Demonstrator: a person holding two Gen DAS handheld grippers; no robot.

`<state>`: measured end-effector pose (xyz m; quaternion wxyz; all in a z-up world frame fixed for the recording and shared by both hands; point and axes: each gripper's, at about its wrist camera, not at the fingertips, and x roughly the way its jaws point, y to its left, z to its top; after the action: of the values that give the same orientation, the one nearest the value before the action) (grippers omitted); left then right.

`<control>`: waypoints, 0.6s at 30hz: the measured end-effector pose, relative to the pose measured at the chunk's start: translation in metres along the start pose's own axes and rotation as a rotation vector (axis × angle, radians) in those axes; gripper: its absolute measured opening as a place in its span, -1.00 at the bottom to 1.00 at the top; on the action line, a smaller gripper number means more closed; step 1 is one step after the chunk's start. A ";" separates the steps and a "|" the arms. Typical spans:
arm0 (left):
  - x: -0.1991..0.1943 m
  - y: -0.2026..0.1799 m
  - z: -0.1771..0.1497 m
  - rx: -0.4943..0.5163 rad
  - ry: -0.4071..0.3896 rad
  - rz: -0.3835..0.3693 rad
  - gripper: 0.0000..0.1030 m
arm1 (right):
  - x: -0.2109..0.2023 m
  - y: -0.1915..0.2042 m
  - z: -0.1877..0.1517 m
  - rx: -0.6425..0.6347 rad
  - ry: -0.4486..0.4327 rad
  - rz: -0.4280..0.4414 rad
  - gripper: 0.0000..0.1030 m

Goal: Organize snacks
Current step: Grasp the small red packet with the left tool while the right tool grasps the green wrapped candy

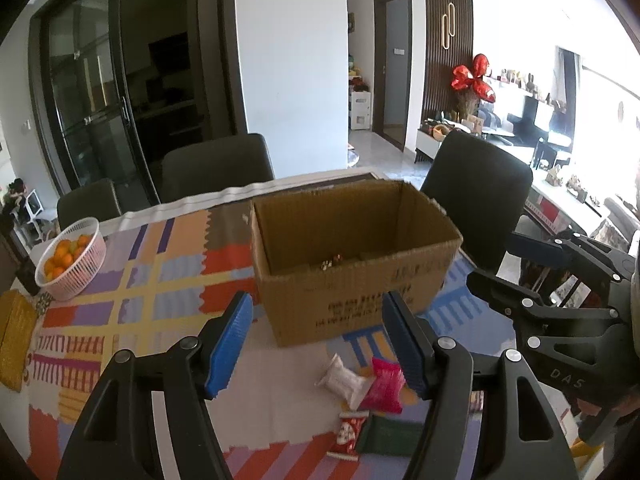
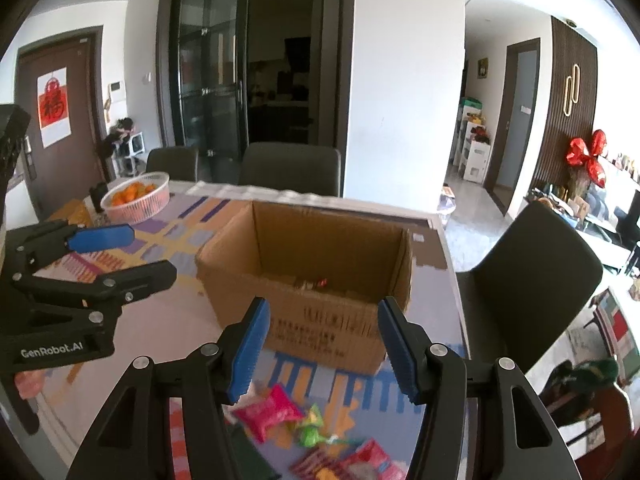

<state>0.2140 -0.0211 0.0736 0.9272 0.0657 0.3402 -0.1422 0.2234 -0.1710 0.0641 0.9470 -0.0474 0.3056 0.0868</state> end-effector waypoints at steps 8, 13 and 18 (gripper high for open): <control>-0.001 -0.008 -0.043 -0.018 0.051 -0.010 0.29 | 0.001 0.003 -0.038 0.004 0.081 0.022 0.11; 0.007 -0.010 -0.067 -0.019 0.101 -0.022 0.29 | 0.002 0.004 -0.060 0.022 0.121 0.024 0.11; 0.017 -0.012 -0.087 -0.023 0.158 -0.029 0.29 | 0.007 0.007 -0.081 0.024 0.177 0.031 0.11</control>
<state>0.1694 -0.0176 -0.0039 0.8961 0.0609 0.4147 -0.1462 0.1818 -0.1749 -0.0056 0.9154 -0.0389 0.3896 0.0931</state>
